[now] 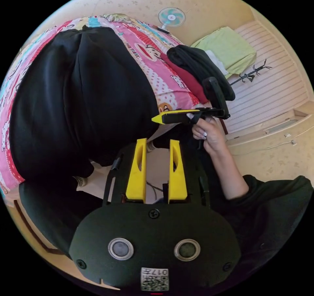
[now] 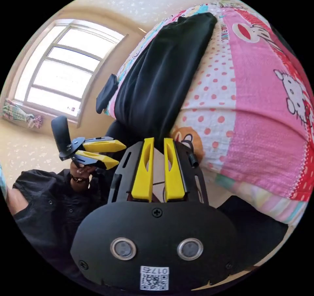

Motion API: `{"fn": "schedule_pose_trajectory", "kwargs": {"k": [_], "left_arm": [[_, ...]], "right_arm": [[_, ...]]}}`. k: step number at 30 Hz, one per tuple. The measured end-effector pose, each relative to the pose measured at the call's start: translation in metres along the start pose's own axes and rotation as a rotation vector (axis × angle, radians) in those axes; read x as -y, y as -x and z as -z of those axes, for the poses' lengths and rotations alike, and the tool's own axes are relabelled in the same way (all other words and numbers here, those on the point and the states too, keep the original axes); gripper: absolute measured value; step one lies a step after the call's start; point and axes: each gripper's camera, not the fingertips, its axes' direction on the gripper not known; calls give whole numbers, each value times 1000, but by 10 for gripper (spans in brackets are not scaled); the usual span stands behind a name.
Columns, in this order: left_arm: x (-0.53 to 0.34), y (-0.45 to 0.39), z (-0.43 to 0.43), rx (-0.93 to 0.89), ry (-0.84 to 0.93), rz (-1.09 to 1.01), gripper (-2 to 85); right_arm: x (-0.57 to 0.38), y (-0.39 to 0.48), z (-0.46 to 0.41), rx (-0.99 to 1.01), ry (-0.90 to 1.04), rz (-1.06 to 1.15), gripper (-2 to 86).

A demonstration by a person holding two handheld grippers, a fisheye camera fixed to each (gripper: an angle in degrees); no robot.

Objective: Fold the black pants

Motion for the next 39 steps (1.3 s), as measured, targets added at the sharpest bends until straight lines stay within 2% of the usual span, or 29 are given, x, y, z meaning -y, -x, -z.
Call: {"fn": "schedule_pose_trajectory", "kwargs": {"k": [2,5,10,13,15,16,18,20,21,23,25,27,29,34,36,39], "left_arm": [[-13,8,26,-120,-146,63,106],[-12,10,52,-135,-196,84,137],[-7,13,96,-177,-317,125,181],[-9,26,125,-156,-421,206,157],[-10,45,134,-127,-426,321,83],[-14,62,139,-168,-426,384,53],[-17,88,146,-376,-411,380,35],[-26,113,162,-603,-435,370,32],[-29,117,168,-621,-447,364,32],[-36,124,198,-562,-477,351,29],[-35,125,217,-508,-477,336,29],[-32,126,230,-510,-476,320,29],[-29,128,238,-539,-467,324,29],[-32,127,253,-564,-472,354,33],[-36,128,261,-566,-480,374,37],[-40,124,279,-563,-431,338,60]], "right_arm": [[-1,4,15,91,-56,41,39],[14,22,38,238,-101,138,33],[72,77,35,258,24,327,30],[107,112,11,215,124,402,31],[129,126,-19,155,199,415,33],[133,127,-28,140,223,413,34],[139,125,-43,108,283,413,37],[132,122,-24,173,230,434,42],[123,117,-5,228,171,462,48],[107,104,19,217,108,496,58],[93,84,29,78,97,481,82],[78,50,22,-34,147,407,163],[67,34,11,-30,172,403,188],[50,18,-8,27,74,439,169],[49,17,-15,150,197,449,76],[28,19,0,280,146,489,43]]}}
